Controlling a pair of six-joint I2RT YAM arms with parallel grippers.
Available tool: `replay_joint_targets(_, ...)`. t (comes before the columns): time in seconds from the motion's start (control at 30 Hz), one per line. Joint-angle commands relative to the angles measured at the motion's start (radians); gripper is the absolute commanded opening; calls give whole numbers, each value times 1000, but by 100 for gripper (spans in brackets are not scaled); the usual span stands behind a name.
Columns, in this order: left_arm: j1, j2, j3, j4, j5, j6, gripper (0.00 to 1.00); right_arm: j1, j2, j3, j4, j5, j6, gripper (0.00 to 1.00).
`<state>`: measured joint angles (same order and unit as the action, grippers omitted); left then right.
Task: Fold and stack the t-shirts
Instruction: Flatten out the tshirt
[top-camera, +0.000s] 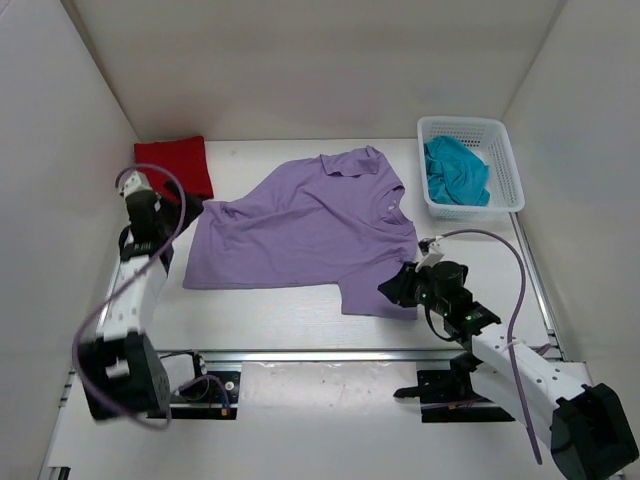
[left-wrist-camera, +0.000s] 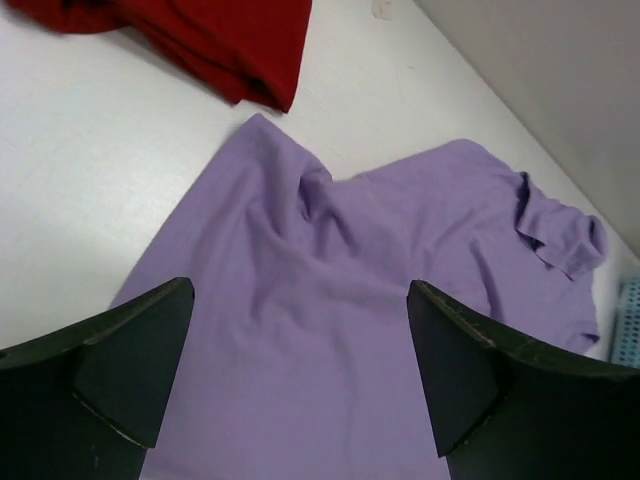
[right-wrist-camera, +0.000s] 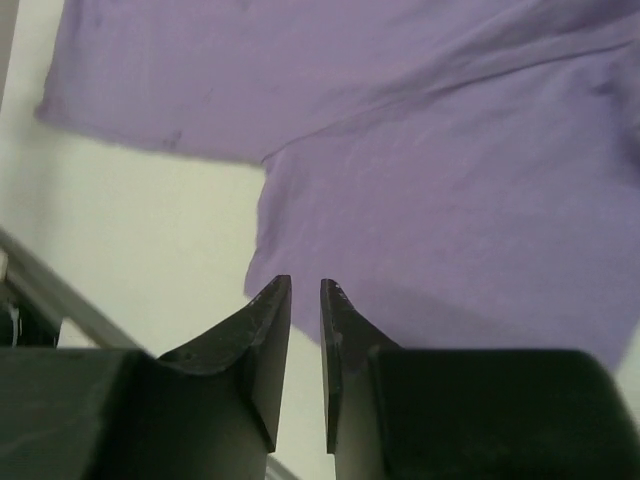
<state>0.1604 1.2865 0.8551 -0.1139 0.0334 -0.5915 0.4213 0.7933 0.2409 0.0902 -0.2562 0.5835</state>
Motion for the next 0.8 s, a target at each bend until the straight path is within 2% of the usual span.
replay_joint_targets(0.0, 37, -246, -166, -118, -1, -33, 98, 82, -32, -3, 28, 11, -11, 16)
replay_joint_targets(0.03, 33, -338, -239, -151, -12, -43, 87, 99, -38, 3, 14, 2, -19, 14)
replay_joint_targets(0.07, 28, -381, -264, -188, -29, -65, 58, 112, -36, 0, 13, -8, -25, 13)
replay_joint_targets(0.13, 16, -505, -355, -237, -62, -123, 33, 131, -71, -11, 5, -3, -31, 13)
replay_joint_targets(0.17, 4, -545, -387, -265, -79, -155, 31, 142, -78, -18, -9, -12, -39, 14)
replay_joint_targets(0.23, -4, -573, -459, -285, -98, -221, 32, 143, -98, -28, -30, -29, -51, 14)
replay_joint_targets(0.33, 17, -646, -557, -291, -98, -335, 39, 157, -140, -46, -32, -46, -39, 14)
replay_joint_targets(0.4, 5, -708, -593, -328, -148, -419, 49, 155, -157, -57, -26, -64, -34, 15)
replay_joint_targets(0.47, 16, -766, -634, -323, -159, -441, 51, 165, -163, -48, -47, -64, -40, 16)
replay_joint_targets(0.7, 34, -717, -697, -256, -207, -491, 60, 166, -146, -61, -33, -90, -37, 15)
replay_joint_targets(0.77, 57, -704, -706, -227, -221, -501, 58, 171, -147, -54, -30, -86, -36, 17)
